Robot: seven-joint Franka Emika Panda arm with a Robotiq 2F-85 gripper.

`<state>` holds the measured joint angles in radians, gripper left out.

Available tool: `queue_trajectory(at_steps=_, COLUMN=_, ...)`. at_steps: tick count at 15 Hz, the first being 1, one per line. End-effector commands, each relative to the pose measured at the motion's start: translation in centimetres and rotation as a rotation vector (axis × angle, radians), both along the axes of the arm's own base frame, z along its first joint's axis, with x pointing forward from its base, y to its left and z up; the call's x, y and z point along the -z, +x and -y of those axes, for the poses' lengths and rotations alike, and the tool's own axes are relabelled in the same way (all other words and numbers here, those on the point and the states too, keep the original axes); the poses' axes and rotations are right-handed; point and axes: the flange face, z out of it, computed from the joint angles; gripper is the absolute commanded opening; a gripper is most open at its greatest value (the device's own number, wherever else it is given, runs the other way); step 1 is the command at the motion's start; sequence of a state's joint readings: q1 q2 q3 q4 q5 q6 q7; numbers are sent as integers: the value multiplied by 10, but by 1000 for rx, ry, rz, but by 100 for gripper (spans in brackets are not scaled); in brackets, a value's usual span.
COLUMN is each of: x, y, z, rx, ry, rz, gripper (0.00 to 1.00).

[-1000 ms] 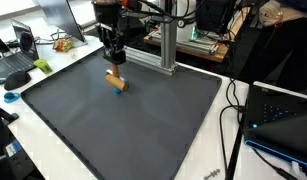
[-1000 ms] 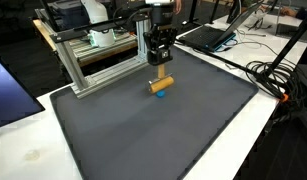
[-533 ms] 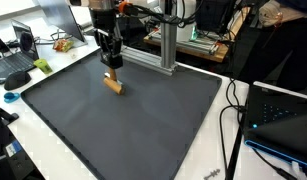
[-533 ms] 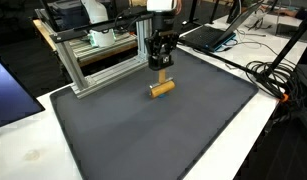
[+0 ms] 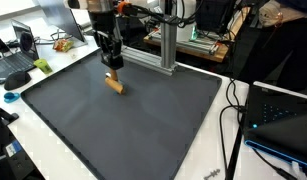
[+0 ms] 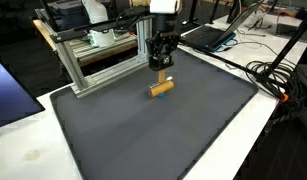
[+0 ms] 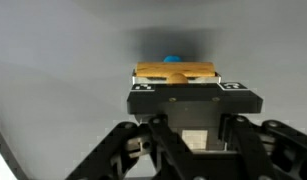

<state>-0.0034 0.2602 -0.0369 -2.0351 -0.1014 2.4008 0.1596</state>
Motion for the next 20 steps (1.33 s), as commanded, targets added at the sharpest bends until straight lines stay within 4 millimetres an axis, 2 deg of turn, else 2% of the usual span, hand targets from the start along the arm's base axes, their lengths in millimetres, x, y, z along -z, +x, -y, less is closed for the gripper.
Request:
queue_trajectory(at_steps=1, x=6, y=6, z=-3, rx=8, ry=-11, rz=-30, gripper=22)
queue_trajectory(at_steps=9, x=19, y=9, z=-3, rx=14, ry=-14, rz=-68, gripper=22)
queue_trajectory(at_steps=20, x=25, y=14, z=-5, rx=17, ry=-6, rz=-73, gripper=22)
